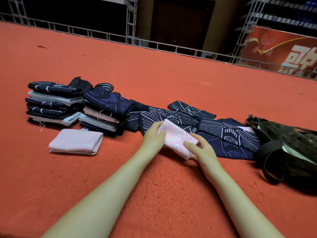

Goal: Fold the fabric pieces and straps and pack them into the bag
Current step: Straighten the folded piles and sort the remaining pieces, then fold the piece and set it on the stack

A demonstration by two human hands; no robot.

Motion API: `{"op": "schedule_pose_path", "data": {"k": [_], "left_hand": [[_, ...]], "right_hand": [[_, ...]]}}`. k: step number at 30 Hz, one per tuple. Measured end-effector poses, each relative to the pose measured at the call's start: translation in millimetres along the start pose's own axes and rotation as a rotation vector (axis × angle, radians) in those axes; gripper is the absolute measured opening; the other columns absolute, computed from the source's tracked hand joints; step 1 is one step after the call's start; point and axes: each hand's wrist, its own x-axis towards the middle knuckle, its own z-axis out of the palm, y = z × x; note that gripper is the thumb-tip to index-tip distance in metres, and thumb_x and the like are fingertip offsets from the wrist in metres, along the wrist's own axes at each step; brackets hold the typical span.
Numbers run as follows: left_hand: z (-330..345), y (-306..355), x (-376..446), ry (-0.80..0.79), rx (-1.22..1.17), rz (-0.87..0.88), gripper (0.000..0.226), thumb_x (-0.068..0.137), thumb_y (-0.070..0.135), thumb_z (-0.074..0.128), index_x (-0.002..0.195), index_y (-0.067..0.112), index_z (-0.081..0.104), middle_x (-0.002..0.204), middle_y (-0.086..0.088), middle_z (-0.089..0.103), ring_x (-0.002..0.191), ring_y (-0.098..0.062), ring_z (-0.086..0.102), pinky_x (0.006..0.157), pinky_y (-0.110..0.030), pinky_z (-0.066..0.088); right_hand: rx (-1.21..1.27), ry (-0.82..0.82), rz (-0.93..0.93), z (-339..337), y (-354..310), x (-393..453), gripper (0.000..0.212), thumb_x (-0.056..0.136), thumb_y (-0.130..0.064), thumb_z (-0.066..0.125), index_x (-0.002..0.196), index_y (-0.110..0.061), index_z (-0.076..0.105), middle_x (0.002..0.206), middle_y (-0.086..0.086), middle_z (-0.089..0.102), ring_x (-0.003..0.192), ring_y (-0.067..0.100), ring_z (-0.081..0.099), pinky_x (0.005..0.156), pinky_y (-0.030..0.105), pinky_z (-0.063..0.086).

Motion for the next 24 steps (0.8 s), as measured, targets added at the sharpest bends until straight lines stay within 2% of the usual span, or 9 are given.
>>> {"op": "schedule_pose_path", "data": {"k": [3, 6, 8, 9, 12, 15, 17, 21, 24], "left_hand": [[0.9, -4.4, -10.3, -0.005, 0.056, -0.013, 0.034, 0.092, 0.010, 0.045, 0.123, 0.016, 0.056, 0.116, -0.001, 0.062, 0.105, -0.018, 0.057, 0.088, -0.025, 0.042], [-4.6, -4.0, -24.2, -0.013, 0.058, -0.001, 0.036, 0.090, 0.009, 0.045, 0.124, 0.017, 0.055, 0.116, -0.003, 0.062, 0.104, -0.023, 0.059, 0.091, -0.037, 0.049], [-20.9, -4.6, -30.9, -0.018, 0.074, 0.009, 0.041, 0.088, 0.009, 0.046, 0.129, 0.015, 0.051, 0.122, -0.009, 0.060, 0.109, -0.029, 0.058, 0.091, -0.047, 0.050], [-33.5, -5.7, -34.0, -0.007, 0.096, 0.017, 0.045, 0.089, 0.009, 0.048, 0.133, 0.015, 0.048, 0.127, -0.010, 0.058, 0.113, -0.029, 0.056, 0.093, -0.048, 0.049], [-82.4, -10.5, -46.7, 0.073, 0.174, 0.060, 0.053, 0.090, 0.006, 0.050, 0.141, 0.013, 0.038, 0.140, -0.003, 0.046, 0.127, -0.021, 0.044, 0.106, -0.025, 0.032], [-133.5, -12.7, -54.4, 0.194, 0.240, 0.115, 0.056, 0.091, 0.003, 0.047, 0.144, 0.014, 0.034, 0.145, -0.005, 0.041, 0.133, -0.019, 0.037, 0.099, -0.016, 0.024], [-163.7, -17.2, -54.1, 0.263, 0.281, 0.123, 0.056, 0.090, 0.001, 0.046, 0.143, 0.013, 0.035, 0.143, -0.010, 0.042, 0.132, -0.022, 0.037, 0.100, -0.020, 0.025], [-215.7, -28.5, -53.8, 0.366, 0.379, 0.122, 0.057, 0.088, 0.001, 0.048, 0.143, 0.013, 0.036, 0.139, -0.013, 0.045, 0.128, -0.026, 0.041, 0.100, -0.024, 0.029], [-231.2, -43.7, -54.5, 0.335, 0.678, -0.057, 0.055, 0.092, 0.016, 0.048, 0.145, 0.021, 0.033, 0.131, -0.015, 0.048, 0.122, -0.033, 0.043, 0.097, -0.039, 0.036]], "right_hand": [[-0.131, 0.071, -0.020, 0.4, 7.1, -0.8, 0.056, 0.077, -0.021, 0.070, 0.130, -0.024, 0.051, 0.101, 0.004, 0.057, 0.073, 0.016, 0.057, 0.054, 0.027, 0.050], [-0.310, 0.132, -0.100, 5.4, 3.1, -4.1, 0.062, 0.071, -0.028, 0.065, 0.131, -0.020, 0.051, 0.113, 0.000, 0.059, 0.090, 0.015, 0.056, 0.072, 0.022, 0.047], [-0.263, 0.126, -0.047, 18.9, -5.2, -9.6, 0.064, 0.070, -0.028, 0.067, 0.131, -0.022, 0.049, 0.112, 0.002, 0.057, 0.088, 0.016, 0.056, 0.065, 0.020, 0.050], [-0.210, 0.122, -0.007, 29.1, -7.9, -10.9, 0.066, 0.066, -0.030, 0.069, 0.130, -0.023, 0.050, 0.107, 0.004, 0.058, 0.085, 0.018, 0.058, 0.065, 0.028, 0.054], [-0.039, 0.121, 0.057, 72.5, -15.0, -11.7, 0.059, 0.060, -0.033, 0.072, 0.115, -0.015, 0.060, 0.105, 0.010, 0.066, 0.090, 0.026, 0.064, 0.086, 0.044, 0.053], [0.192, 0.048, 0.114, 132.7, -26.0, -17.2, 0.020, 0.072, -0.015, 0.068, 0.091, -0.008, 0.065, 0.090, 0.013, 0.064, 0.081, 0.026, 0.055, 0.079, 0.040, 0.045], [0.199, 0.016, 0.071, 172.1, -29.6, -20.7, 0.025, 0.061, -0.019, 0.063, 0.084, -0.009, 0.067, 0.081, 0.007, 0.062, 0.080, 0.023, 0.053, 0.075, 0.037, 0.043], [0.066, 0.065, -0.004, 233.6, -28.7, -22.9, 0.029, 0.073, -0.011, 0.064, 0.102, -0.009, 0.066, 0.081, 0.000, 0.065, 0.068, 0.008, 0.056, 0.061, 0.015, 0.045], [-0.144, 0.100, -0.050, 254.2, -18.6, -19.5, 0.031, 0.083, -0.011, 0.062, 0.113, -0.009, 0.064, 0.099, 0.005, 0.067, 0.085, 0.015, 0.060, 0.074, 0.022, 0.044]]}}
